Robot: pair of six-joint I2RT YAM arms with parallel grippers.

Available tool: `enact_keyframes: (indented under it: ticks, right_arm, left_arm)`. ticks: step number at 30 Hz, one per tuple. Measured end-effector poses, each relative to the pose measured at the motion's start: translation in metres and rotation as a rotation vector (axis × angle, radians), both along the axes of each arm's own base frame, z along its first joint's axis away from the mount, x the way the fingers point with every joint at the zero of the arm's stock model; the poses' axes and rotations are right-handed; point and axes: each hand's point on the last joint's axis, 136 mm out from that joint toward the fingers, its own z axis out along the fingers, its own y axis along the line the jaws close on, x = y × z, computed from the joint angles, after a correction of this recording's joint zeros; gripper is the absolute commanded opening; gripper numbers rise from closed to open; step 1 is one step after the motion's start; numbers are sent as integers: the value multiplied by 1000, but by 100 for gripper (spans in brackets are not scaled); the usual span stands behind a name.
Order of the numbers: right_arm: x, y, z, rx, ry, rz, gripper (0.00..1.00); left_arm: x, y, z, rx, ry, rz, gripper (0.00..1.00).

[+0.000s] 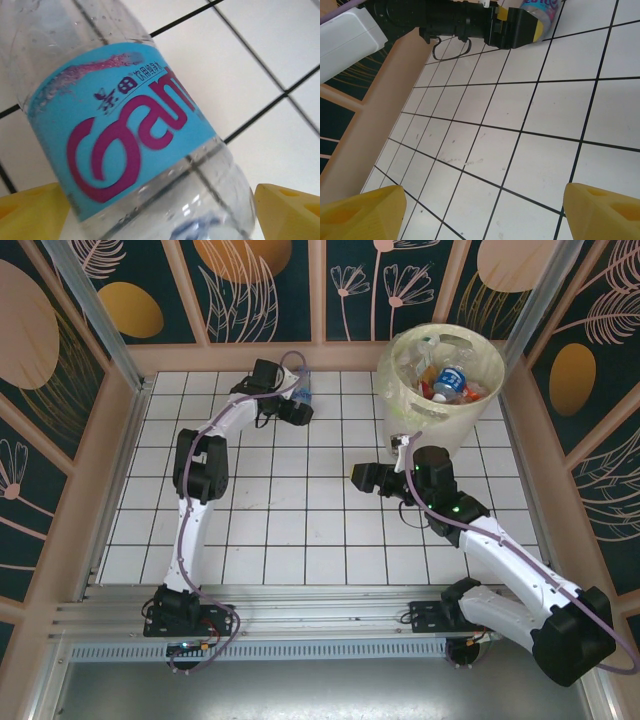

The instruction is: Put the plastic bottles in the bin

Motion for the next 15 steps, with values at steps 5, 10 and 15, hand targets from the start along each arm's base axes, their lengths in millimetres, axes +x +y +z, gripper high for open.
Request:
enact_keyframes:
  ticks: [5,10,15]
  right_arm:
    - [0,0,1,1,-1,-1,83]
    - [0,-6,6,-2,-21,-30,82]
    - [3,-14,8,-16,-30,-79,83]
  left_arm:
    - [-14,-7,32,-76,8,-18,93]
    - [-13,-4,77,-112,-69,23,95]
    - [0,4,101,-130,-149,116,98]
